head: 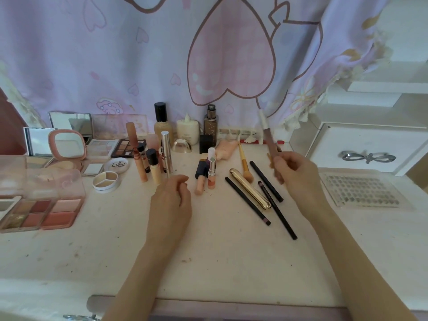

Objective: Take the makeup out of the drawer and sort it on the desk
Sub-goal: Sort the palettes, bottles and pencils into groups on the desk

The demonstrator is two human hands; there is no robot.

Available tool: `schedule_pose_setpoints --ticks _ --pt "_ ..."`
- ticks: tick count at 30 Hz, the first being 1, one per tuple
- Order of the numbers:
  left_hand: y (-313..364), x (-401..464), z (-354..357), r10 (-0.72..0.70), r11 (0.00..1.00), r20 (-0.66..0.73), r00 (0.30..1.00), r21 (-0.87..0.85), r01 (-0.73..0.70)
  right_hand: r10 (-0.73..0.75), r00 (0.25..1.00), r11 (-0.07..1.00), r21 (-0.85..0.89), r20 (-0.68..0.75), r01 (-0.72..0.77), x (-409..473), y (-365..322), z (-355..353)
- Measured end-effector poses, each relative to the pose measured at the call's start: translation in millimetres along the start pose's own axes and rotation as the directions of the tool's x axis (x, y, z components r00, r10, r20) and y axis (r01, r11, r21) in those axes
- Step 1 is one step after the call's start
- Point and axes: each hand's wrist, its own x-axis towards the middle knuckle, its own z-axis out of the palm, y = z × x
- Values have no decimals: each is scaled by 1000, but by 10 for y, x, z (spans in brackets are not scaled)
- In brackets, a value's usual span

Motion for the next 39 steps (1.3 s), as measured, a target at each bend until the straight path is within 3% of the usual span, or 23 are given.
schedule_pose_setpoints --ticks 2,4,9,12,14,17,19,22,26,28,31,34,39 --pt "28 -7 -46 -43 979 -68 997 -204 29 -4 976 983 180 216 -36 -165 -89 61" --pt "45 -12 -82 -27 935 -105 994 -354 -12 -17 916 967 241 401 -87 -279 -136 134" --pt "90 -64 -100 134 782 -156 979 -590 -201 80 753 965 137 654 -221 -408 -149 347" --pt "43 -54 -127 178 765 -152 972 -599 -234 140 634 946 87 760 -313 -466 -114 435" --pt "-2 -38 -162 158 718 -84 984 -674 -172 145 554 929 80 820 -362 -496 -93 468" --pt "-49 -5 -231 156 473 119 981 -880 32 93 431 846 157 898 -509 -503 -57 511" --pt "-84 21 -248 186 373 197 963 -920 117 59 380 797 186 923 -575 -484 -24 517" --pt "-101 28 -245 171 329 227 959 -930 162 19 439 848 218 898 -484 -494 11 535" --pt "-28 13 -226 -96 408 191 977 -888 214 -37 673 985 139 739 -99 -605 29 651" --pt "-14 14 -221 -171 431 148 974 -877 210 -100 718 992 126 689 18 -623 30 681" --pt "-62 12 -255 -39 446 192 981 -875 189 -56 714 977 187 698 -107 -586 26 628" --pt "-88 17 -276 118 388 283 952 -895 218 2 690 941 232 724 -247 -547 40 560" --pt "-71 27 -274 35 283 274 961 -925 253 -19 648 960 196 762 -202 -554 36 539"
